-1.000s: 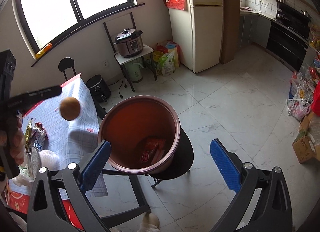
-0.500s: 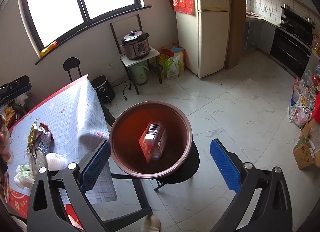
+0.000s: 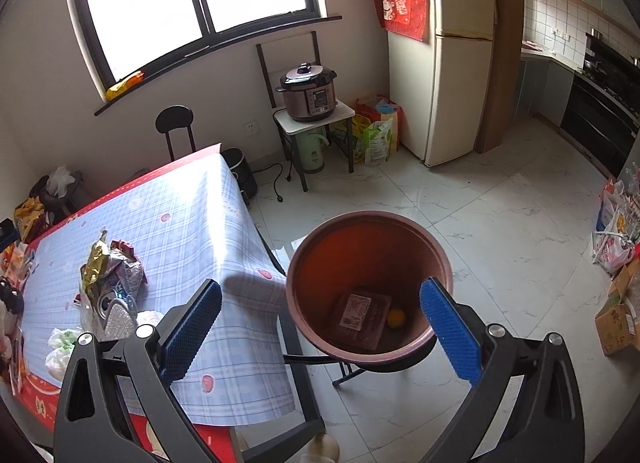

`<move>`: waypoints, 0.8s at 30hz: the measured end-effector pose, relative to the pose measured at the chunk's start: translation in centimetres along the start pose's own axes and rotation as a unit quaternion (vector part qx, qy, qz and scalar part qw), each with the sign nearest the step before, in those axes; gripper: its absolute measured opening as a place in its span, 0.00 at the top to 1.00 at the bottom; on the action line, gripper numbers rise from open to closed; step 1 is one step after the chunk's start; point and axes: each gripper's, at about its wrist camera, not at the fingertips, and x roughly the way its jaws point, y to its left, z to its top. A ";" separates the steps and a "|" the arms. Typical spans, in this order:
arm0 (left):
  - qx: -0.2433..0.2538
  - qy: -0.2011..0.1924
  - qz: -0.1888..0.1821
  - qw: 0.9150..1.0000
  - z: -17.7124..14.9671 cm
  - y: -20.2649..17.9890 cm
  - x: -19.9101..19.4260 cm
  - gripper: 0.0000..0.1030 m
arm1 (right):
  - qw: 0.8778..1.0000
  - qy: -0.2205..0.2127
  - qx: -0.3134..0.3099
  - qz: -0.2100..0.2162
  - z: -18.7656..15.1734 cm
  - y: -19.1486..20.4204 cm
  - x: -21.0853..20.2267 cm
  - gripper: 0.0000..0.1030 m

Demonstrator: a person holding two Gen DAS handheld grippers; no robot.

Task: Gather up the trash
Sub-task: 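Grasp the white plastic bag with the left gripper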

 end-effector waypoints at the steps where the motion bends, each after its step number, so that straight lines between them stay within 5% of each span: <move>1: -0.006 -0.004 0.010 1.000 -0.3 1.5 -0.8 0.06 | 1.000 0.002 -0.004 0.006 0.0 1.0 0.1 0.05; 10: -0.076 0.017 0.069 0.995 -6.1 11.4 -4.5 0.06 | 0.996 0.035 -0.065 0.054 -0.8 11.0 1.9 0.05; 18: -0.140 0.126 0.021 0.982 -15.3 13.5 -0.9 0.06 | 0.988 0.068 -0.104 0.088 -2.9 18.2 3.2 0.05; 24: -0.186 0.181 -0.023 0.965 -17.8 14.0 3.5 0.06 | 0.983 0.090 -0.127 0.100 -4.1 21.4 3.6 0.05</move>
